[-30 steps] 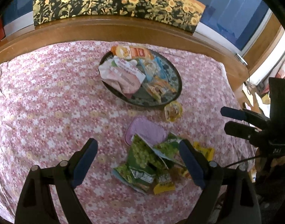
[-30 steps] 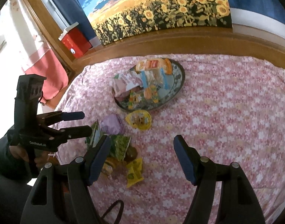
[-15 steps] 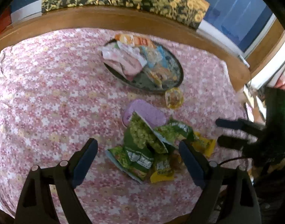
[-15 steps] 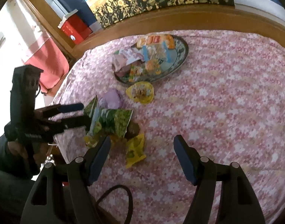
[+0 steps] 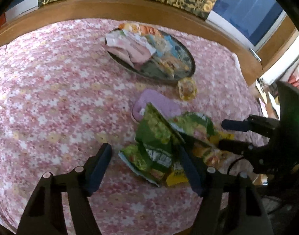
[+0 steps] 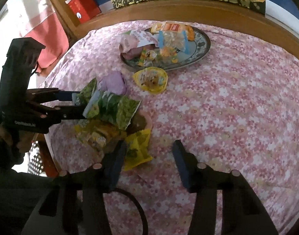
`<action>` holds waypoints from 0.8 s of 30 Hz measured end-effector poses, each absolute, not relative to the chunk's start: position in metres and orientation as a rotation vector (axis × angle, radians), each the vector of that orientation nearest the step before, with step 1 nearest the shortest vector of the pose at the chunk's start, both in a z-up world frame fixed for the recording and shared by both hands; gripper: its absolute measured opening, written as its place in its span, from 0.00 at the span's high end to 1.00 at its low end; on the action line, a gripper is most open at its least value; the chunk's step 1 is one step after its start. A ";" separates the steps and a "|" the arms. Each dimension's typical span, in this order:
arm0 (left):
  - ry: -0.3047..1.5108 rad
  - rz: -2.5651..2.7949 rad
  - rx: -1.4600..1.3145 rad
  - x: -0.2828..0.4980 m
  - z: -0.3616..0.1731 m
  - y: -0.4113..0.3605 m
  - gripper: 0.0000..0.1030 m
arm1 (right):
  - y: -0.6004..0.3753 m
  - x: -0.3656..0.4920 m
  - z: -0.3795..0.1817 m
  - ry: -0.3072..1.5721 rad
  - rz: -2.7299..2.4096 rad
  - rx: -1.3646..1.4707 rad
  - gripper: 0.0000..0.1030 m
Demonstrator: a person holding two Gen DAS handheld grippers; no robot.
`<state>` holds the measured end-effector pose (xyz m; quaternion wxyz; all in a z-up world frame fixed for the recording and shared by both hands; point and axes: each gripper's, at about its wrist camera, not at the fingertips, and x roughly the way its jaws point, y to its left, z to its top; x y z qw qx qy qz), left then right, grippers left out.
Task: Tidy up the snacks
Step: 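Close the left tool on a green snack bag while the right tool reaches a yellow packet, then carry the green bag with the left tool while the right tool carries the yellow packet to the plate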
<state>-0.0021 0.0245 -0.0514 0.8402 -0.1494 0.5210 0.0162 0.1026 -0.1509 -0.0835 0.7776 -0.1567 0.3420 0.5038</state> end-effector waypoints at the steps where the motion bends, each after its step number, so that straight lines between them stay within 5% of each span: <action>1: 1.091 0.031 -0.321 -0.002 -0.053 0.025 0.29 | -0.152 0.103 -0.084 0.736 1.086 -0.336 0.64; 2: 1.083 0.031 -0.325 -0.002 -0.053 0.027 0.32 | -0.154 0.103 -0.084 0.738 1.085 -0.325 0.68; 3: 1.074 0.030 -0.331 -0.002 -0.053 0.028 0.53 | -0.154 0.104 -0.085 0.742 1.091 -0.319 0.73; 4: 1.071 0.040 -0.334 -0.001 -0.052 0.030 0.58 | -0.154 0.104 -0.085 0.743 1.092 -0.317 0.73; 24: 0.972 0.059 -0.294 0.010 0.000 0.057 0.60 | -0.166 0.116 -0.057 0.700 1.105 -0.173 0.74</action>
